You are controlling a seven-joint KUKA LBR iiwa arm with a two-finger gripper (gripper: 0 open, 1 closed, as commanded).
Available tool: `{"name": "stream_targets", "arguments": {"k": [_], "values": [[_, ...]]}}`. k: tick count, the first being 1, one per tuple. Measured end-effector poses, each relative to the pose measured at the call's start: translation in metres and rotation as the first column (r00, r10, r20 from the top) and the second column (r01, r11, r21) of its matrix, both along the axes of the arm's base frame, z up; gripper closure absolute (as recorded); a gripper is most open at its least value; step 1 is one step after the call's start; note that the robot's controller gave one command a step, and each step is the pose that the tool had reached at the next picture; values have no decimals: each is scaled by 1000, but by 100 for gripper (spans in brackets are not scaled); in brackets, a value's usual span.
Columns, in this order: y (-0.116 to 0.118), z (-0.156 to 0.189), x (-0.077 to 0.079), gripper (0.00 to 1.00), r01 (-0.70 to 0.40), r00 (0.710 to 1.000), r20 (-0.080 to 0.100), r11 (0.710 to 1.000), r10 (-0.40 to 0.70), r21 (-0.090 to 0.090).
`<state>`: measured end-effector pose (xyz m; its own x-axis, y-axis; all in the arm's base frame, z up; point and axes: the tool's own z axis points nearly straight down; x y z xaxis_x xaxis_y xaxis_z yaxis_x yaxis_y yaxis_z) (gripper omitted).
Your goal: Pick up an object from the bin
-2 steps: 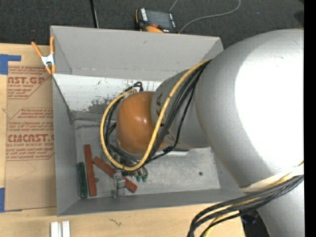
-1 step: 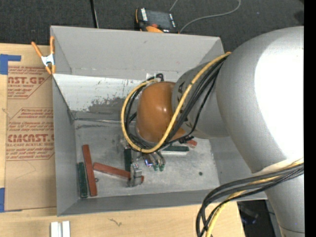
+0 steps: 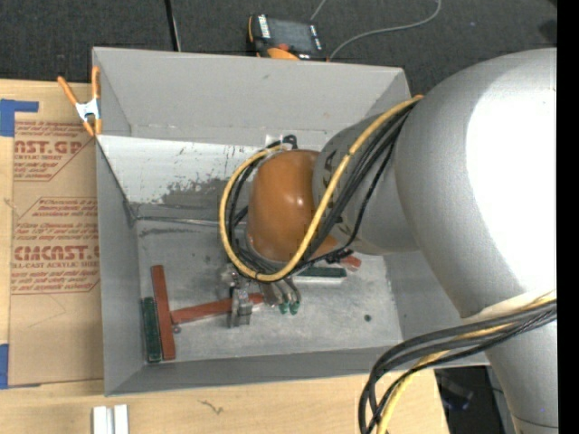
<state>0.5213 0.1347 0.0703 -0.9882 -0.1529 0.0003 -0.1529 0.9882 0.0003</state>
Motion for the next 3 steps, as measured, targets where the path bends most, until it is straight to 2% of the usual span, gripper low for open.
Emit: {"name": "stream_targets", "arguments": {"k": [1,2,3], "values": [[-28,129,-1,100,-39,999,9,999,39,0],[-14,237,26,100,-640,769,9,769,640,-4],[-18,276,23,100,-744,668,6,668,744,-3]]}}
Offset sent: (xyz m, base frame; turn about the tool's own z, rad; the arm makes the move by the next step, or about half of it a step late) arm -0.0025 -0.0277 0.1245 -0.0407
